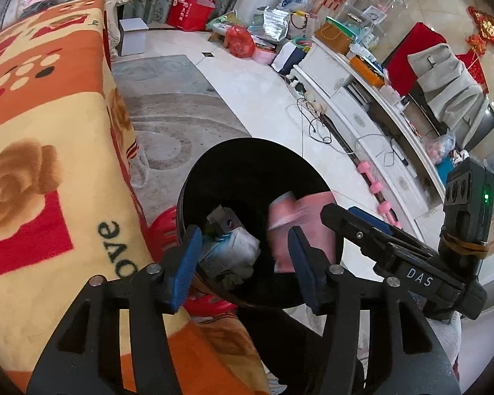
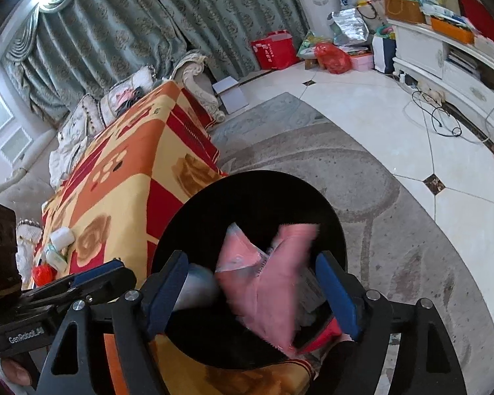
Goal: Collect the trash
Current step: 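Carry the blue-striped box and pink packet over the black bin and open both tools, then move both open tools back over the remaining trash on the blanket, then grasp the white medicine box with the left tool while the right tool grasps the red plastic bag, then carry the white box and red bag over the black bin, then open both tools to drop the box and bag into the bin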
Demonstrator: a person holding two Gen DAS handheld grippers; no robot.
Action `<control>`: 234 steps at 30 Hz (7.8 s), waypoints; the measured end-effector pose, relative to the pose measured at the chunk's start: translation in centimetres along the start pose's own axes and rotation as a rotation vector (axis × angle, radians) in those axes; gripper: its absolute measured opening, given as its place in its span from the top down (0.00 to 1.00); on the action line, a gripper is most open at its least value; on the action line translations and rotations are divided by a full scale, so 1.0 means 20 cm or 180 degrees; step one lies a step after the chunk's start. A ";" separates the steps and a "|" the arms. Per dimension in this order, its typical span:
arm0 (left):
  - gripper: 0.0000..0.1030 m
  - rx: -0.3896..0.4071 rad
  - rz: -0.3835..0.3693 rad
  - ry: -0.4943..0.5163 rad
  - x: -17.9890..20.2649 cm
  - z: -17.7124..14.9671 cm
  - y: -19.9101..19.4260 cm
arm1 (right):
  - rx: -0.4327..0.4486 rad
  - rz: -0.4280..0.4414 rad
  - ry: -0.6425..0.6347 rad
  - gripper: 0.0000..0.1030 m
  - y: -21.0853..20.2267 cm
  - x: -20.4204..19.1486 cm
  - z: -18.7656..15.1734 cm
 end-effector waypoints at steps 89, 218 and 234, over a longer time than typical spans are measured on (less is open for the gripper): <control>0.79 0.0592 0.1616 -0.1223 -2.14 -0.59 -1.48 | -0.0743 0.1295 -0.2152 0.24 0.66 -2.46 -0.71; 0.79 -0.0070 0.0217 0.0125 -0.05 -0.05 -0.03 | 0.0013 0.0029 -0.0065 0.66 -0.03 -0.03 -0.07; 0.62 -0.0120 -0.0042 -0.0071 -0.04 -0.01 0.02 | -0.0044 -0.0002 0.0077 0.34 -0.03 0.03 -0.06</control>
Point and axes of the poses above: each gripper's, at about its wrist camera, not at the fingertips, and y roughly the way its jaws point, x to its right, z to its top, the point moved 10 cm from there along y, roughly the way its jaws point, and after that the axes turned 1 degree about x, right-handed, at the moved point
